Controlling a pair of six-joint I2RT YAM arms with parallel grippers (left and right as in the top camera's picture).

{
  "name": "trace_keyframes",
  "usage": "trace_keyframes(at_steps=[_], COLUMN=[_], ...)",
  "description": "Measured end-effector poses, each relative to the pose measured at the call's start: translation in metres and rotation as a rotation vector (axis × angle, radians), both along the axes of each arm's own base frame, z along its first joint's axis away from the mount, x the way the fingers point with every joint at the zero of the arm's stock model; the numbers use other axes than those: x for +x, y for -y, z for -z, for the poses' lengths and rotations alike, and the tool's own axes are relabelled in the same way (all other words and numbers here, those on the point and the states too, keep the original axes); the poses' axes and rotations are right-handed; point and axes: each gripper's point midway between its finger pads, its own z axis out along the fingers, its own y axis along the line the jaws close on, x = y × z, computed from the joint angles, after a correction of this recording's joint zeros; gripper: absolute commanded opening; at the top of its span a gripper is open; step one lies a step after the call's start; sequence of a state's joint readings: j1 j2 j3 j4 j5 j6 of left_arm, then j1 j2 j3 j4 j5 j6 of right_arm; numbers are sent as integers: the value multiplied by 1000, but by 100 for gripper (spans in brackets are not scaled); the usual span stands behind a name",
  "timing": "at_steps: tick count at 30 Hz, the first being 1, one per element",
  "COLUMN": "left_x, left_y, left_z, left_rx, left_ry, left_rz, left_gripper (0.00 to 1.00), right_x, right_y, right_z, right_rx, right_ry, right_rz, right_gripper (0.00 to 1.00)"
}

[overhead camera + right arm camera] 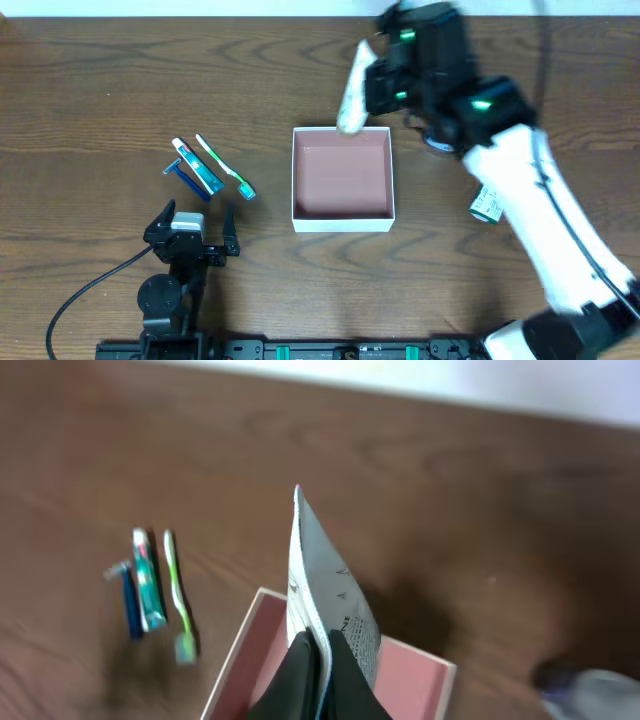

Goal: Pack container
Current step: 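Lift the Pantene tube and place it upright in the box's back-left corner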

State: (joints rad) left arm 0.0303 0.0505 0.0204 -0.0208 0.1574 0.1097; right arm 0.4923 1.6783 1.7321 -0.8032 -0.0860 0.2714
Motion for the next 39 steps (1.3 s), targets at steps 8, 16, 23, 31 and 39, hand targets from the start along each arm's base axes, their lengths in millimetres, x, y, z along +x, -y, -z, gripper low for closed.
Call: trace_keyframes(at_steps=[8, 16, 23, 31, 39], left_x=[0, 0, 0, 0, 0], left_y=[0, 0, 0, 0, 0], left_z=[0, 0, 0, 0, 0], left_rx=[0, 0, 0, 0, 0], left_ry=[0, 0, 0, 0, 0], left_rz=[0, 0, 0, 0, 0], left_gripper=[98, 98, 98, 98, 98], right_x=[4, -2, -2, -5, -4], right_y=[-47, -75, -87, -99, -98], right_z=[47, 69, 79, 88, 93], right_rx=[-41, -52, -74, -112, -124], right_ry=[-50, -69, -59, -35, -24], right_rz=[-55, -97, -90, -29, 95], right_gripper=[1, 1, 1, 2, 1])
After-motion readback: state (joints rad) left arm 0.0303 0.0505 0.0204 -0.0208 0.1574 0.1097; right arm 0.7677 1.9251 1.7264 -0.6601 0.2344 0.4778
